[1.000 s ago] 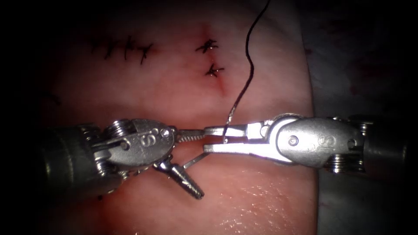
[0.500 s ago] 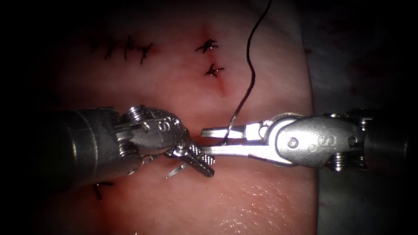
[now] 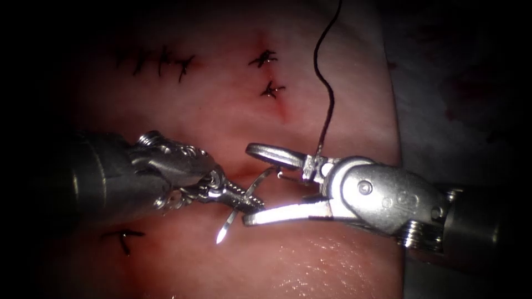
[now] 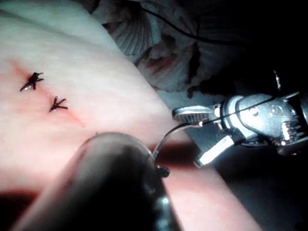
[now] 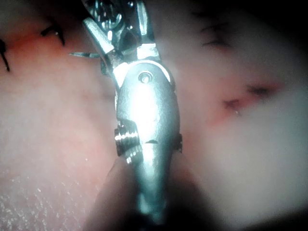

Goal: Wound Closure
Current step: Pass the needle back to the left to adjust grip, then grasp the needle with the right suture tool.

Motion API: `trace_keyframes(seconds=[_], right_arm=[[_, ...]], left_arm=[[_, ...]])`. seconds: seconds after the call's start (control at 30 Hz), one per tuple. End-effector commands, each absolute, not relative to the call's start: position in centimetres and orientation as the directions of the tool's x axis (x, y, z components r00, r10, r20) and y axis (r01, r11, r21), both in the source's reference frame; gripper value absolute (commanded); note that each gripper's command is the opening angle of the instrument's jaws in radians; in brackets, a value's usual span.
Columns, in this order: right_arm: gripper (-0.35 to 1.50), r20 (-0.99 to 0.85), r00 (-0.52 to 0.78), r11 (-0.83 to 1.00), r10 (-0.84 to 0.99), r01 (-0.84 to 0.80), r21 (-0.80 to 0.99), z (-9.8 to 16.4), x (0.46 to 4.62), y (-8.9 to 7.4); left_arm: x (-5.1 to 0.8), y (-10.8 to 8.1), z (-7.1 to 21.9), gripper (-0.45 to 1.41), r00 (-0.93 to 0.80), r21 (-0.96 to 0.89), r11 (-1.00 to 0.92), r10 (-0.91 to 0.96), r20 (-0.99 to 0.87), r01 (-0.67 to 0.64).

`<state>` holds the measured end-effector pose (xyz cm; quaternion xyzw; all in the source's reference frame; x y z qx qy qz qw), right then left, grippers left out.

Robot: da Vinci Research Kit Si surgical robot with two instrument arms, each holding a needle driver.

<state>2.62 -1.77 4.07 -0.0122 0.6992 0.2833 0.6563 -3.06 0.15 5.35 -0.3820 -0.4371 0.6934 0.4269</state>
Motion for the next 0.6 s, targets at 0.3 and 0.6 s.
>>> trace_keyframes(seconds=[0.3,0.6], right_arm=[[1.03,-0.866,-0.159,0.686,0.474,-0.550,0.476,4.06,2.83,-1.83],[0.91,-0.851,-0.190,0.677,0.490,-0.531,0.509,4.12,2.88,-1.83]], left_arm=[[-3.07,0.10,5.34,-0.45,-0.168,-0.935,-0.253,0.962,-0.215,-0.250],[-3.08,-0.02,5.16,-0.45,-0.173,-0.936,-0.282,0.953,-0.248,-0.210]])
